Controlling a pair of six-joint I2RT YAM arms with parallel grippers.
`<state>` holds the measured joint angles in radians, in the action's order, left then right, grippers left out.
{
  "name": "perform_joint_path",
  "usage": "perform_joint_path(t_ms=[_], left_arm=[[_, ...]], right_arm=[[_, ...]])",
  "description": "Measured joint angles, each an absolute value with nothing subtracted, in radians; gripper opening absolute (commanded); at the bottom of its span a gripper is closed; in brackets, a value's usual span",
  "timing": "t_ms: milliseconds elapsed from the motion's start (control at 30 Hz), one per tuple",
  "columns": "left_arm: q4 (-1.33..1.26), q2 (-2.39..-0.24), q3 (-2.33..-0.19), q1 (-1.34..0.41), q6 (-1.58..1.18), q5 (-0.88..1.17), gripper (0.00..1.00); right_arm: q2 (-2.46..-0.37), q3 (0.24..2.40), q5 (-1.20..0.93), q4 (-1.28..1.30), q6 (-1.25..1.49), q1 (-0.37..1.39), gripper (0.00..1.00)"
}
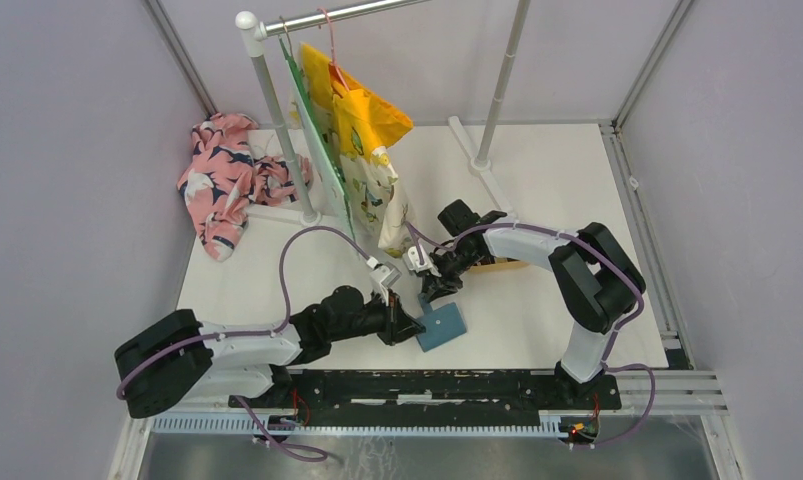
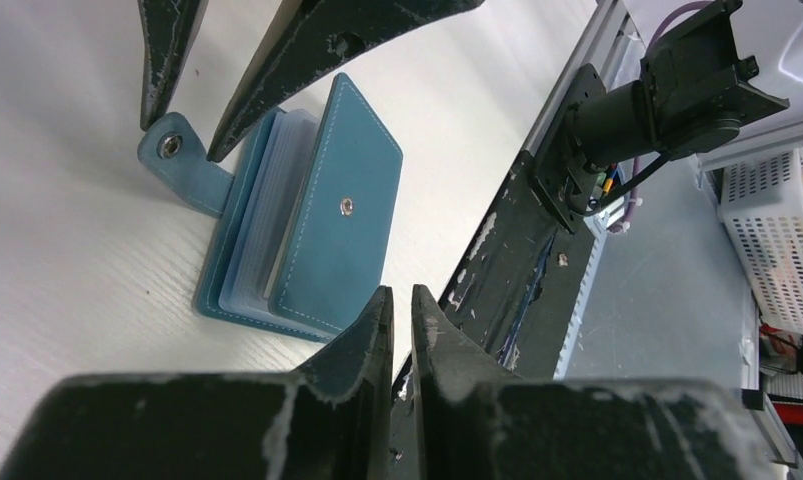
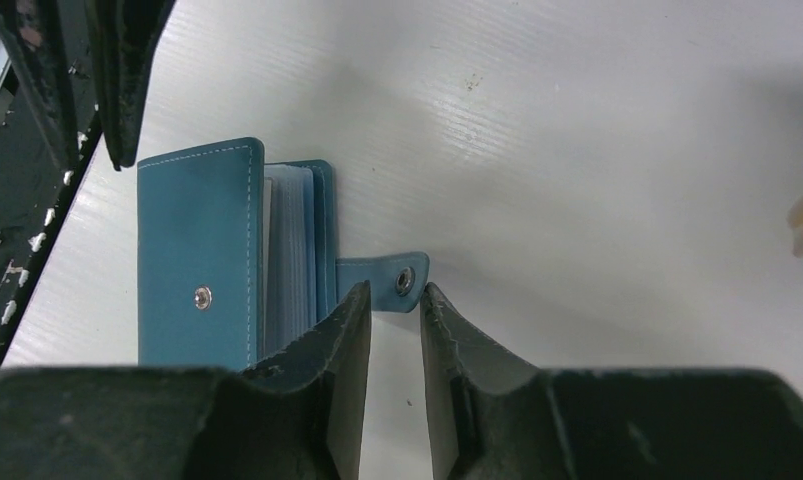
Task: Put the credit cards into the card holder
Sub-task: Close the card holder at the center of the board.
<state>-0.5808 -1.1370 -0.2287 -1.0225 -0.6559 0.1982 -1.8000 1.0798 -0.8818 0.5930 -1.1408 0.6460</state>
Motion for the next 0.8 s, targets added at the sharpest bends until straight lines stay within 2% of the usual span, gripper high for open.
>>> perform_joint_path(t_ms=[233, 467, 600, 800], left_arm=[[-0.622, -1.221, -0.23, -1.023, -0.672, 0.213, 0.14], [-0.622, -1.302, -0.241, -1.023, -0.692, 0.188, 0.05], [-0.596, -1.311, -0.258, -1.023, -0.696, 0.154, 0.02], [-0.55, -1.316, -0.27, -1.023, -0.697, 0.105, 0.02]], right_arm=[[-1.8, 1.087, -0.893, 0.605, -1.137, 0.646, 0.2], [-1.8, 1.092, -0.905, 0.618, -1.14, 0.646, 0.08], [-1.8, 1.092, -0.908, 0.626, -1.141, 0.646, 0.09], [-1.8, 1.092, -0.909, 0.638, -1.142, 0.646, 0.19]])
